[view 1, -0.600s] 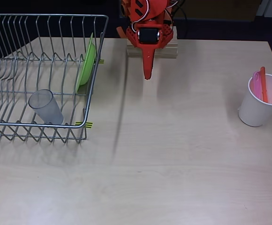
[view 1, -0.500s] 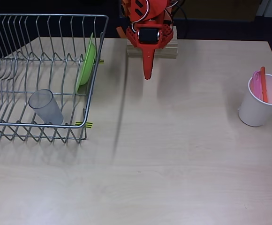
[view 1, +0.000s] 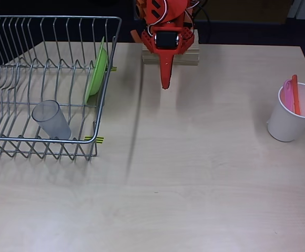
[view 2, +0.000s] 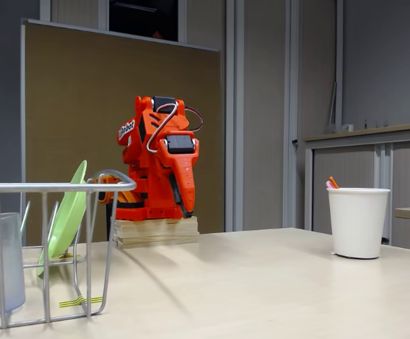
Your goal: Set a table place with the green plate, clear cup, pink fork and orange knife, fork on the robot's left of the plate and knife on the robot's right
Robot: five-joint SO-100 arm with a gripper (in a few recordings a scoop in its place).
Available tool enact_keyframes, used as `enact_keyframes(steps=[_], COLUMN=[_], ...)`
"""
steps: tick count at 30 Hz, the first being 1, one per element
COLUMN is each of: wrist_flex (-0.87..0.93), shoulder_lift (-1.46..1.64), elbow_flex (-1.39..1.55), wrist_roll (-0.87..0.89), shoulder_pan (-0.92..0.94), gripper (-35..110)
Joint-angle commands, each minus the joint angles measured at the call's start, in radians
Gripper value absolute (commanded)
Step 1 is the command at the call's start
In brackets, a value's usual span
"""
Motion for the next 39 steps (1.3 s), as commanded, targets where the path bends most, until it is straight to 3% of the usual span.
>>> enact_keyframes(steps=[1, 28, 32, 39], wrist_flex=[0.014, 0.014, 0.025, 0.110], shoulder_lift=[0.006, 0.005, 0.014, 0.006], elbow_flex=[-0.005, -0.005, -0.018, -0.195], wrist_roll=[-0.021, -0.018, -0.253, -0.311], shoulder_pan=[-0.003, -0.018, -0.006, 0.000], gripper=[0, 0, 0, 0])
